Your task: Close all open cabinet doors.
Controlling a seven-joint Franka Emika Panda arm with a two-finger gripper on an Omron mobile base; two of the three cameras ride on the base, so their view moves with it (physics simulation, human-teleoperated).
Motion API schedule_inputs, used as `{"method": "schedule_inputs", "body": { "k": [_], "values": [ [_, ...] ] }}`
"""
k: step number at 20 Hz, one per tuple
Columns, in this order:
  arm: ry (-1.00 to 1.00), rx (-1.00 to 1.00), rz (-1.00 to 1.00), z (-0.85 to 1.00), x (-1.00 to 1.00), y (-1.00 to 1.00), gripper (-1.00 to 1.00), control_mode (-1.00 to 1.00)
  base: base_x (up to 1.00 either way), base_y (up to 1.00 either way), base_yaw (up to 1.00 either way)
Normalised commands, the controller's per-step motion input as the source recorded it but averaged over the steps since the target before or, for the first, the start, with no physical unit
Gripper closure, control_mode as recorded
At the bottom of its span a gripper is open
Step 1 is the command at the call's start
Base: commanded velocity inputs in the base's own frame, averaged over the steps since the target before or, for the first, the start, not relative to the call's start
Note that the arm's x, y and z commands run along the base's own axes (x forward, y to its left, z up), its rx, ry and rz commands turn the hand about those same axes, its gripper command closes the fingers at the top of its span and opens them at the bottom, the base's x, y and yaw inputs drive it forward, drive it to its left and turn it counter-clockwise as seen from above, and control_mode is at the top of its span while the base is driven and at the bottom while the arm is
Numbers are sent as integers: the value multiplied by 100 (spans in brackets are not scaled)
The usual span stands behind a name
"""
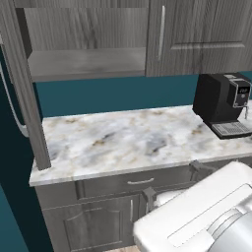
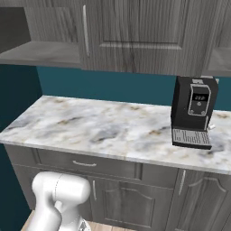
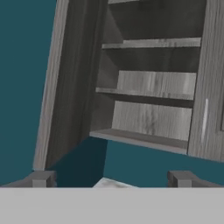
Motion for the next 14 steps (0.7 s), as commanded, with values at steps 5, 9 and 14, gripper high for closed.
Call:
{"method": "schedule_inputs", "body": {
  "k": [5,9,14],
  "values": [
    [-7,0,0,-4,22,59,-100,-100,0,0,0],
    [0,0,0,0,40,44,-100,-100,0,0,0],
    [0,0,1,0,56,34,-100,-100,0,0,0]
  ]
}}
